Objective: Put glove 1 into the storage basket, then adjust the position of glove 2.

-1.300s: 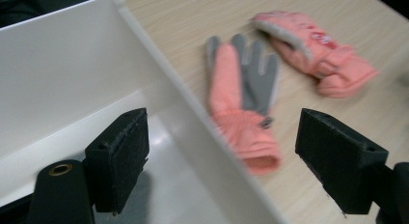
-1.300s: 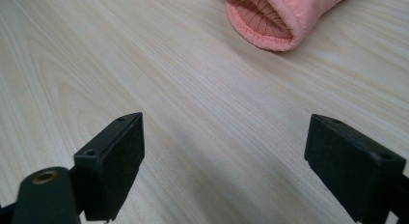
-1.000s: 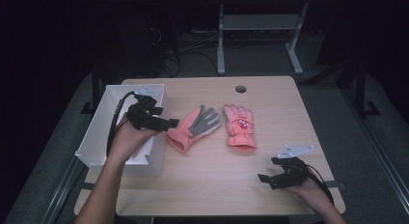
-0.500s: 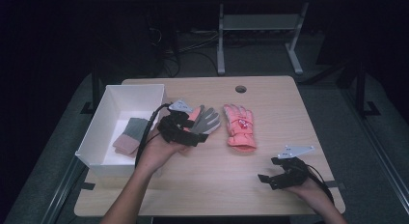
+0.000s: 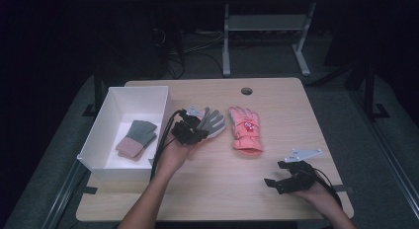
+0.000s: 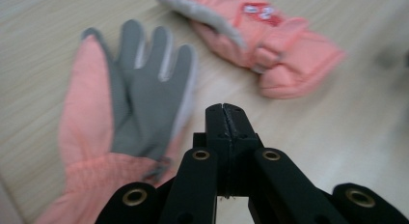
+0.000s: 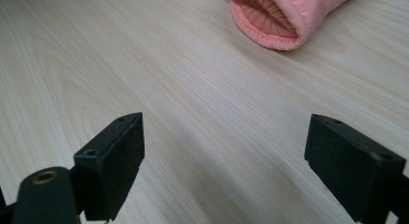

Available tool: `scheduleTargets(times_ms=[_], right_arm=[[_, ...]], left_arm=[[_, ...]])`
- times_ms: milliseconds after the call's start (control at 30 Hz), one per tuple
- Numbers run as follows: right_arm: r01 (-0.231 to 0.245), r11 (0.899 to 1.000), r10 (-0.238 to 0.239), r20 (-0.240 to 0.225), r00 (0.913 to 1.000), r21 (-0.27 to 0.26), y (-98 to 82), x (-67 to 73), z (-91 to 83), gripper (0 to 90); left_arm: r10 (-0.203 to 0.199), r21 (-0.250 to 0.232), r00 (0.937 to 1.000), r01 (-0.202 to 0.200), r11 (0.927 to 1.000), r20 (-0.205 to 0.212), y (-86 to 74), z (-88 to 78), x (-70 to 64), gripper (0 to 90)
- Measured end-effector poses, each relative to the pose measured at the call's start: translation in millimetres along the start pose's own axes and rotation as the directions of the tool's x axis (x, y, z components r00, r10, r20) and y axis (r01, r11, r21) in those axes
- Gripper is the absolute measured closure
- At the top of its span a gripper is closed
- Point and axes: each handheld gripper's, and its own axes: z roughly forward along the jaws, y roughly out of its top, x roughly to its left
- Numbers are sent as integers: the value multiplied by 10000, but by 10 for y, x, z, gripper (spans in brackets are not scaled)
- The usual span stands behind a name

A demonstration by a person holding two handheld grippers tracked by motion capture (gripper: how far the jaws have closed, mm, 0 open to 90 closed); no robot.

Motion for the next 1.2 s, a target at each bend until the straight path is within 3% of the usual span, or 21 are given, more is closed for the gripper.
scheduleTargets(times_ms=[33,133,167,400,533,567,700,867,1033,1200], right_arm=[[-4,10000,4,-6,10000,2,-1,-1,-1,137],[-3,10000,3,-25,10000,7,-1,-2,0,136],[-7,10000,7,-21,10000,6,0,2,2,136],[11,10000,-11,-52,10000,33,1,-10,7,136],[-8,10000,8,-71,10000,18,-2,-10,0,136],[22,10000,-22,-67,10000,4,-2,-11,-4,136],[17,10000,-18,-76,10000,-18,-3,-11,-7,136],[-4,10000,4,-88,10000,17,-3,-11,-2,136],[1,10000,-1,-72,10000,3,1,-8,-3,137],[44,10000,-44,-65,10000,-2,7,-2,-2,137]], left_arm=[[-187,0,9995,187,9998,-257,5,64,51,897],[-199,17,9984,200,9998,-520,13,133,96,897],[-121,73,9960,128,9999,-886,21,194,150,897],[-576,390,9874,640,9972,-1475,20,390,339,897],[-479,701,9827,613,9957,-1788,-1,530,388,897],[-455,915,9828,627,9938,-1790,-12,558,400,898],[-753,933,9838,913,9914,-1629,-55,609,410,898],[-578,1089,9875,741,9913,-1465,-56,588,361,899],[-605,1230,9953,695,9900,-755,-71,555,265,898],[-583,1316,9973,637,9893,-448,-102,528,162,898]])
